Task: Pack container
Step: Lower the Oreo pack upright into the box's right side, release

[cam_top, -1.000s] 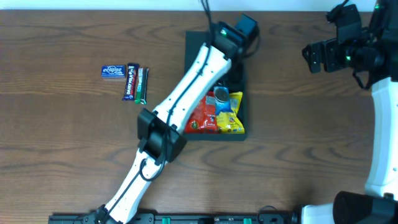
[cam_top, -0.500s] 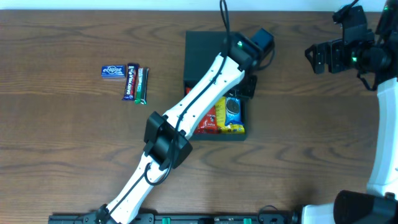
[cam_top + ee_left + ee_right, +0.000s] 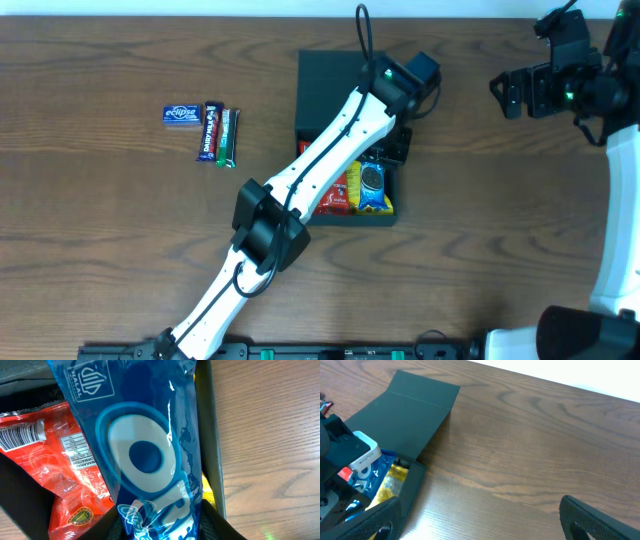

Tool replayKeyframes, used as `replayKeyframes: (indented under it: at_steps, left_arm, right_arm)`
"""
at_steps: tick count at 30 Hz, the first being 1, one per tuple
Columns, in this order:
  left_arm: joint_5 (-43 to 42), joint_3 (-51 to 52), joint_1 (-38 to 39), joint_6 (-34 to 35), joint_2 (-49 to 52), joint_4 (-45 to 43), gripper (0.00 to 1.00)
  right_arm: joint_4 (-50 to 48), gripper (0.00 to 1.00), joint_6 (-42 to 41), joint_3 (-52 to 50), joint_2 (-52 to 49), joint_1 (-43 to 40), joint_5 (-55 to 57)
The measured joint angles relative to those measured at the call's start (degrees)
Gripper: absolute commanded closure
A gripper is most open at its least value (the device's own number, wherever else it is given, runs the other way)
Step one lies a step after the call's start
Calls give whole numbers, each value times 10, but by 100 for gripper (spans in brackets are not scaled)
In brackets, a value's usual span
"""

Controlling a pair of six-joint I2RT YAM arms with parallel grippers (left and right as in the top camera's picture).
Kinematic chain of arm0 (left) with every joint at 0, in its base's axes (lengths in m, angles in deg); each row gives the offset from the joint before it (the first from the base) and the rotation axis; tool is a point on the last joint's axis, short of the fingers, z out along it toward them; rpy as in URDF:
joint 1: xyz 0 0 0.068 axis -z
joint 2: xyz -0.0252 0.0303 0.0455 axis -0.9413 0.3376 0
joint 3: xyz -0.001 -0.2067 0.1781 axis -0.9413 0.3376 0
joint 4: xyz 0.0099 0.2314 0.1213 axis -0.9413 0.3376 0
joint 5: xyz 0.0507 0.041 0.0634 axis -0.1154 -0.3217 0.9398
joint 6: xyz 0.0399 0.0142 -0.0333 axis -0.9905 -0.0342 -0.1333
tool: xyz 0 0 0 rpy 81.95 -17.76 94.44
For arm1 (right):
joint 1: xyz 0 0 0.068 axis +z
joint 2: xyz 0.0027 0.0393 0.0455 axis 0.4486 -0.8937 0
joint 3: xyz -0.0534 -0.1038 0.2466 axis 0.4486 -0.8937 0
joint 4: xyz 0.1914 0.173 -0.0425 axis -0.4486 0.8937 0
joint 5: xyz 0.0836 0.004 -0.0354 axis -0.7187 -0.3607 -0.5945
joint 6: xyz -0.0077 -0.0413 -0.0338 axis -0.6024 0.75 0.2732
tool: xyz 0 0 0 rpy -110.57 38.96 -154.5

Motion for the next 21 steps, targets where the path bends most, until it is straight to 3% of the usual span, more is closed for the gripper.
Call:
replayKeyframes:
  at_steps: [9, 15, 21]
  left_arm:
    - [-15, 39, 0, 2, 0, -14, 69]
    - [-25, 49, 0, 2, 2, -27, 62]
    - [-29, 56, 1, 3, 2, -50, 62]
  right_arm:
    - [1, 1, 0, 0, 0, 0, -1]
    - [1, 1, 0, 0, 0, 0, -1]
    - [1, 1, 0, 0, 0, 0, -1]
